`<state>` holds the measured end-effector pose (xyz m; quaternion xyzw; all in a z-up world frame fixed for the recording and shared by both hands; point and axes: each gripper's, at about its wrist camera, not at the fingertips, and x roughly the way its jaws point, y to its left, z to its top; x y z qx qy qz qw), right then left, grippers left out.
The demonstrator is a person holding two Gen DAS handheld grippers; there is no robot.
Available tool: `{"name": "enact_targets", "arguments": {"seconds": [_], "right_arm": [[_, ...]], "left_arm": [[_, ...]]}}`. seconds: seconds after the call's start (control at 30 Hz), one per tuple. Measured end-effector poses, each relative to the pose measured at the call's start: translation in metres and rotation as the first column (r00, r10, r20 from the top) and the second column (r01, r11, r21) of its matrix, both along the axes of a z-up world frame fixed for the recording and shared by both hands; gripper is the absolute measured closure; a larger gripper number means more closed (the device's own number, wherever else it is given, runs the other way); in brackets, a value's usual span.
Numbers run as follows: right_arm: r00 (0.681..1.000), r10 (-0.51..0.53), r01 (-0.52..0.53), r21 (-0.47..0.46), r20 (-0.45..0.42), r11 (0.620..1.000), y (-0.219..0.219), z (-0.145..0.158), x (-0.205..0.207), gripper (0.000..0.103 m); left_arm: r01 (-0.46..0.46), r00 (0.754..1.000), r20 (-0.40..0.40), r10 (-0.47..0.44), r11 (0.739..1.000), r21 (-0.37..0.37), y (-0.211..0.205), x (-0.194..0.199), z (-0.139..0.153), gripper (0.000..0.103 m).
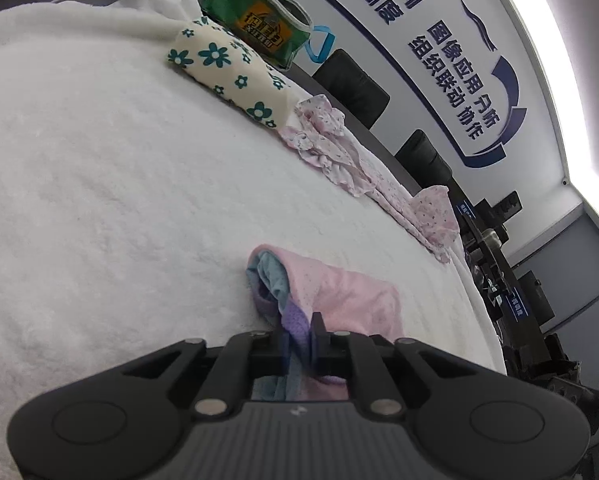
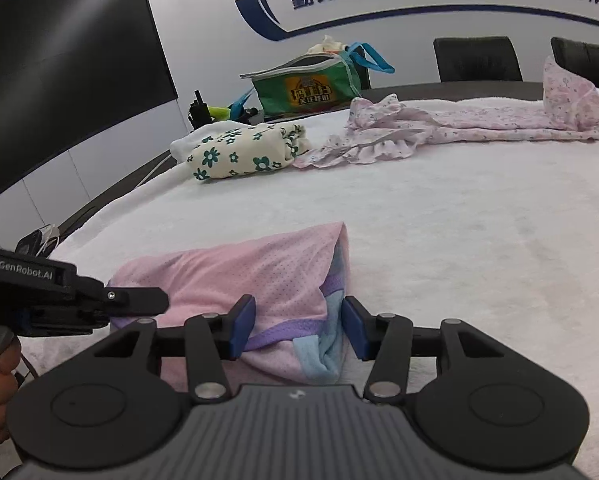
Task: Fold clothes
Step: 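Lift the folded garment with both grippers and carry it onto the floral roll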
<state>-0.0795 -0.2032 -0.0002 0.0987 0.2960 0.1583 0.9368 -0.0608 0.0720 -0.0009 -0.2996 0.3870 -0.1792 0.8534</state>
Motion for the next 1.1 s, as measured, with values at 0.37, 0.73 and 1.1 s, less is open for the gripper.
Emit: {"name": "enact_targets", "arguments": {"seconds": [0.37, 0.73, 1.1], "right_arm": [[0.998, 0.055, -0.053, -0.071, 0.033, 0.996, 0.019, -0.002, -0.002, 0.089], [0.997, 0.028, -0.036, 0.099, 0.076, 0.994, 0.006, 0.033, -0.004, 0.094], [0.993, -0.002, -0.009, 0.091, 0.116, 0.996, 0.02, 0.055, 0.004, 0.094]], "left_arm": [[0.025, 1.0, 0.005, -0.025, 0.999, 0.024, -0.016, 0.013, -0.001, 0.088], [0.045, 0.988, 0.149, -0.044, 0.999, -0.005, -0.014, 0.019, 0.037, 0.094], [0.038, 0.987, 0.158, -0.032, 0.999, -0.036, 0.008, 0.028, 0.041, 0.094]]}}
